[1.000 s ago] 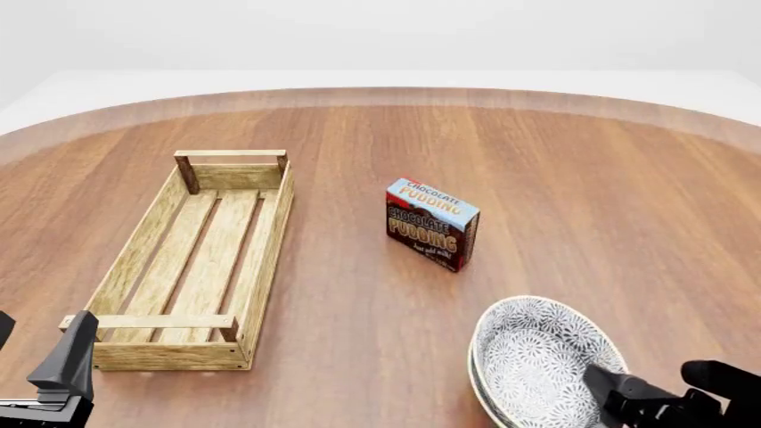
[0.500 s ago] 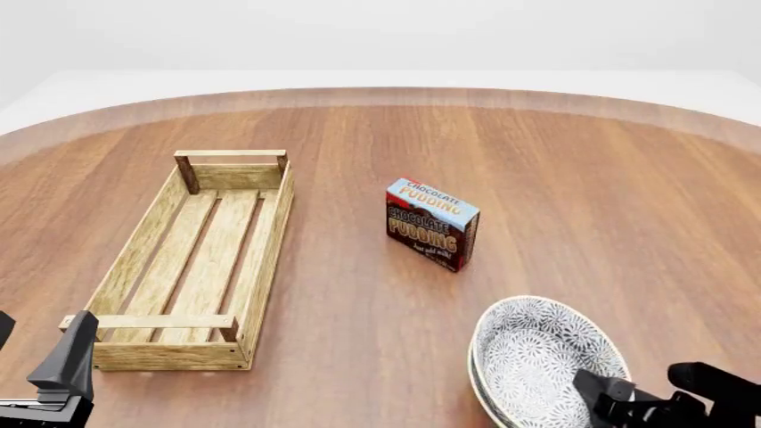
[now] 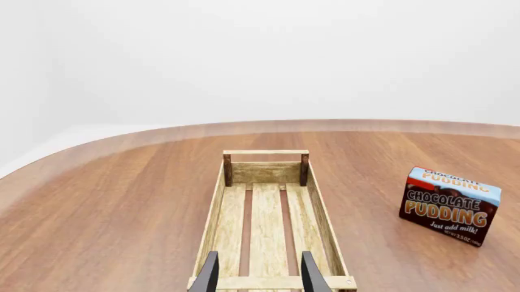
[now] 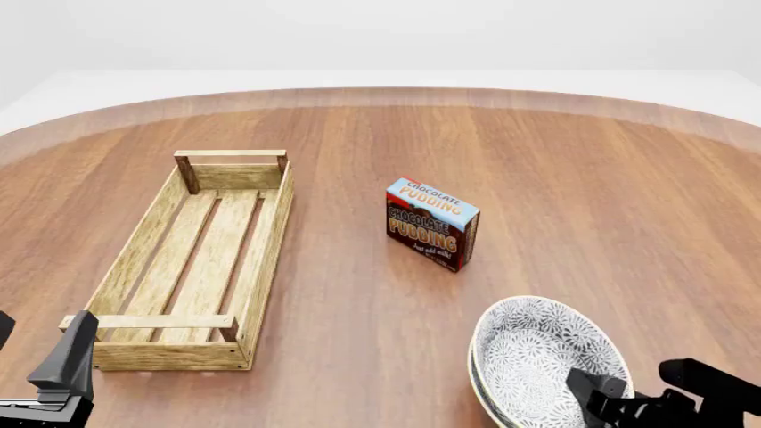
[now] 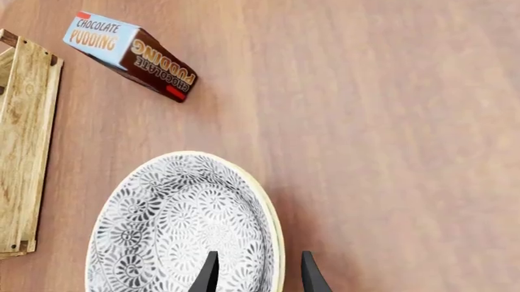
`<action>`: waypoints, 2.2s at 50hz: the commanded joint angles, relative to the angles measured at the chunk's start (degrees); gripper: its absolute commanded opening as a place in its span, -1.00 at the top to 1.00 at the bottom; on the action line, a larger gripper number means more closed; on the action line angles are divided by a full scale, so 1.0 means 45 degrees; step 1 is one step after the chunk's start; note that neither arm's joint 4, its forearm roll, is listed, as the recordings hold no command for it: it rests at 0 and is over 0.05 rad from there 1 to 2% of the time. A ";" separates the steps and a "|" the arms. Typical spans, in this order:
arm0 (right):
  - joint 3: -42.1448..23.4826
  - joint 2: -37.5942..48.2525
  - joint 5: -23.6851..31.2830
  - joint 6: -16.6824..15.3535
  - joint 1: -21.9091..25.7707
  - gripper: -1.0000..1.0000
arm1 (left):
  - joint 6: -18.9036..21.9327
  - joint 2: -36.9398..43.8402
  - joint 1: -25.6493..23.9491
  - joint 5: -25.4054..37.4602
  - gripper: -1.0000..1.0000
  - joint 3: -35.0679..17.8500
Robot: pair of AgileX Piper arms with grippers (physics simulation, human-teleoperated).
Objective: Stack the left bowl on the right bowl and place them in the tray.
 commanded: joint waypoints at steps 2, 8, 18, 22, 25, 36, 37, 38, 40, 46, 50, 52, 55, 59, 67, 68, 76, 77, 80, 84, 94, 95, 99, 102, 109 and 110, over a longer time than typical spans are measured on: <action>0.0003 0.0968 -0.0784 0.0228 0.0238 -1.00 | 0.0000 0.0000 0.0000 0.0000 -1.00 0.0000; 0.0003 0.2064 -0.1708 0.0367 0.0473 1.00 | 0.0000 0.0000 0.0000 0.0000 -1.00 0.0000; 0.0003 0.1136 -0.0952 0.0302 0.0353 1.00 | 0.0000 0.0000 0.0000 0.0000 -1.00 0.0000; 0.0003 0.0272 -0.0235 0.0237 0.0277 1.00 | 0.0000 0.0000 0.0000 0.0000 -1.00 0.0000; 0.0003 -0.0439 0.0338 0.0203 0.0211 1.00 | 0.0000 0.0000 0.0000 0.0000 -1.00 0.0000; -0.0744 -0.3135 0.2451 -0.0805 -0.0525 1.00 | 0.0000 0.0000 0.0000 0.0000 -1.00 0.0000; -0.0758 -0.3190 0.2521 -0.0804 -0.0524 1.00 | 0.0000 0.0000 0.0000 0.0000 -1.00 0.0000; -0.1089 -0.3380 0.2945 -0.0865 -0.0596 1.00 | 0.0000 0.0000 0.0000 0.0000 -1.00 0.0000; -0.1553 -0.3562 0.3358 -0.1008 -0.0748 1.00 | 0.0000 0.0000 0.0000 0.0000 -1.00 0.0000; -0.3045 -0.3546 0.4109 -0.1314 -0.1129 1.00 | 0.0000 0.0000 0.0000 0.0000 -1.00 0.0000; -0.3504 -0.3381 0.4158 -0.1392 -0.1191 1.00 | 0.0000 0.0000 0.0000 0.0000 -1.00 0.0000; -0.3789 -0.3303 0.4199 -0.1443 -0.1208 1.00 | 0.0000 0.0000 0.0000 0.0000 -1.00 0.0000; -0.4463 -0.3143 0.4290 -0.1518 -0.1301 1.00 | 0.0000 0.0000 0.0000 0.0000 -1.00 0.0000; -0.5042 -0.2754 0.4189 -0.1604 -0.1305 1.00 | 0.0000 0.0000 0.0000 0.0000 -1.00 0.0000; -0.6339 -0.1098 0.3316 -0.1846 -0.0942 1.00 | 0.0000 0.0000 0.0000 0.0000 -1.00 0.0000; -0.6339 -0.1092 0.3310 -0.1846 -0.0942 1.00 | 0.0000 0.0000 0.0000 0.0000 -1.00 0.0000; -0.8090 0.0619 0.2703 -0.2260 -0.0279 1.00 | 0.0000 0.0000 0.0000 0.0000 -1.00 0.0000; -0.8256 0.0841 0.2620 -0.2233 -0.0255 1.00 | 0.0000 0.0000 0.0000 0.0000 -1.00 0.0000; -0.8940 0.1436 0.2546 -0.2335 0.0089 1.00 | 0.0000 0.0000 0.0000 0.0000 -1.00 0.0000; -0.9510 0.2074 0.2363 -0.2422 0.0289 1.00 | 0.0000 0.0000 0.0000 0.0000 -1.00 0.0000; -1.1886 0.3953 0.2320 -0.2803 0.0784 1.00 | 0.0000 0.0000 0.0000 0.0000 -1.00 0.0000; -1.2090 0.4182 0.2267 -0.2864 0.0738 1.00 | 0.0000 0.0000 0.0000 0.0000 -1.00 0.0000; -1.2761 0.4959 0.1871 -0.2917 0.0981 1.00 | 0.0000 0.0000 0.0000 0.0000 -1.00 0.0000; -1.3397 0.5668 0.1661 -0.3059 0.1338 1.00 | 0.0000 0.0000 0.0000 0.0000 -1.00 0.0000; -1.4339 0.6771 0.1321 -0.3034 0.1794 1.00 | 0.0000 0.0000 0.0000 0.0000 -1.00 0.0000; -1.4501 0.6931 0.1283 -0.3024 0.1839 1.00 | 0.0000 0.0000 0.0000 0.0000 -1.00 0.0000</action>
